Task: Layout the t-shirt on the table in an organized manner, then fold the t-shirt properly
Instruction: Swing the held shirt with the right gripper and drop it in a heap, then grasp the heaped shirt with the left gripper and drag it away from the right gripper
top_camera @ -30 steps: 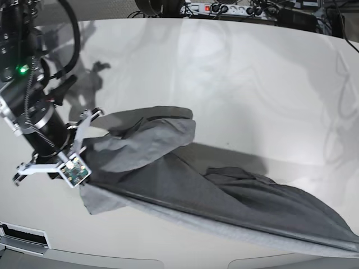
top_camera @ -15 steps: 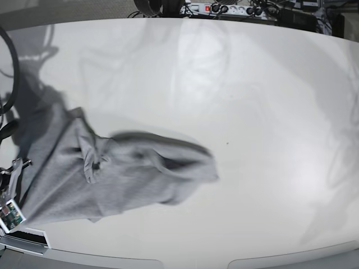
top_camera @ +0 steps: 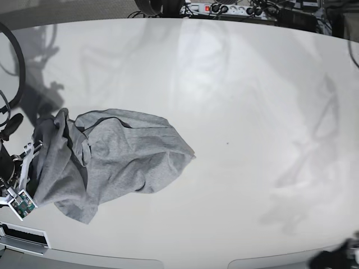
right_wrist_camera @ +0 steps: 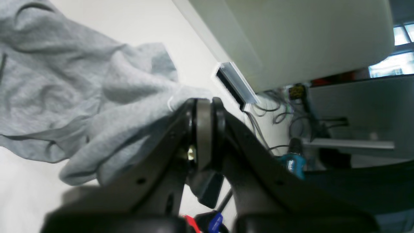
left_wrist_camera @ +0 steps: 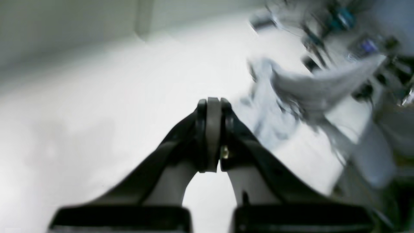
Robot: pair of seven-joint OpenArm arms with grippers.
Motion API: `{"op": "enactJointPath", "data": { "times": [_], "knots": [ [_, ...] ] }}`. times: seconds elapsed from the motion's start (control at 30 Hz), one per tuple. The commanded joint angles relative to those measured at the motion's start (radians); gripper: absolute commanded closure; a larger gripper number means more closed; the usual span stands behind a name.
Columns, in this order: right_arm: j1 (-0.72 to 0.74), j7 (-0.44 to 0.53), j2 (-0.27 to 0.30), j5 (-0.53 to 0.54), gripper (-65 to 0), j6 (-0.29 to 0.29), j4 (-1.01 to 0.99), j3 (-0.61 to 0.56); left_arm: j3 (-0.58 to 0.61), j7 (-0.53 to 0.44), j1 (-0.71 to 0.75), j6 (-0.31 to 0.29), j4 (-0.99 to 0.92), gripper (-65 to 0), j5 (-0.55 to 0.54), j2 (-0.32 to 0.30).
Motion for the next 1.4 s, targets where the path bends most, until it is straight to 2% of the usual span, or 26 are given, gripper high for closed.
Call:
{"op": "enactJointPath", "data": {
  "times": [0.0,0.13,0.3,0.4,0.5,0.67,0.73,0.8,0.87,0.93,1.07,1.17,1.27,1.37],
  "knots": [
    [0.019,0.015,0.012,-0.016,0.0,-0.013,-0.011,0.012,-0.008,-0.021,-0.021,-0.007,0.014,0.0,-0.033,0.017],
    [0.019,0.022,-0.007,-0.012,0.0,-0.016,-0.112,0.012,-0.008,-0.020,0.063,-0.007,0.014,0.0,-0.033,0.174],
    [0.019,0.023,-0.009,-0.011,0.0,-0.066,-0.211,0.012,-0.008,-0.021,0.176,-0.007,0.014,0.0,-0.033,0.397],
    [0.019,0.021,-0.009,-0.011,0.0,-0.073,-0.229,0.012,-0.007,-0.030,0.243,-0.007,0.014,0.0,0.045,0.532],
    [0.018,0.016,-0.009,-0.011,0.0,-0.072,-0.230,0.012,-0.006,-0.117,0.315,-0.007,0.013,0.0,0.200,0.659],
    [0.018,0.011,-0.009,-0.012,0.0,-0.072,-0.235,0.012,-0.006,-0.415,0.426,-0.007,0.002,0.0,0.632,0.810],
    [0.016,0.009,-0.009,-0.003,0.0,-0.066,-0.241,0.012,0.031,-0.539,0.466,-0.007,-0.003,0.0,0.705,0.810],
    [0.006,0.011,-0.008,0.000,0.0,-0.057,-0.252,0.012,0.074,-0.679,0.499,-0.007,-0.004,0.0,0.853,0.810],
    [-0.003,0.008,-0.009,0.015,0.0,-0.053,-0.255,0.012,0.114,-0.786,0.529,0.054,-0.005,0.0,1.027,0.810],
    [-0.003,0.007,-0.009,0.035,0.0,-0.053,-0.255,0.012,0.162,-0.862,0.552,0.116,-0.016,0.0,1.122,0.810],
    [-0.004,0.006,-0.009,0.040,0.0,-0.050,-0.255,0.012,0.256,-0.964,0.586,0.178,-0.055,0.0,1.241,0.810],
    [-0.003,0.006,-0.009,0.040,0.0,-0.049,-0.255,0.012,0.304,-1.004,0.591,0.234,-0.129,0.0,1.321,0.810],
    [-0.004,-0.006,-0.009,0.040,0.0,-0.049,-0.255,0.012,0.315,-1.056,0.591,0.294,-0.199,0.0,1.346,0.810],
    [-0.004,-0.006,-0.009,0.040,0.0,-0.049,-0.255,0.012,0.315,-1.092,0.591,0.293,-0.239,0.0,1.333,0.795]
  ]
}}
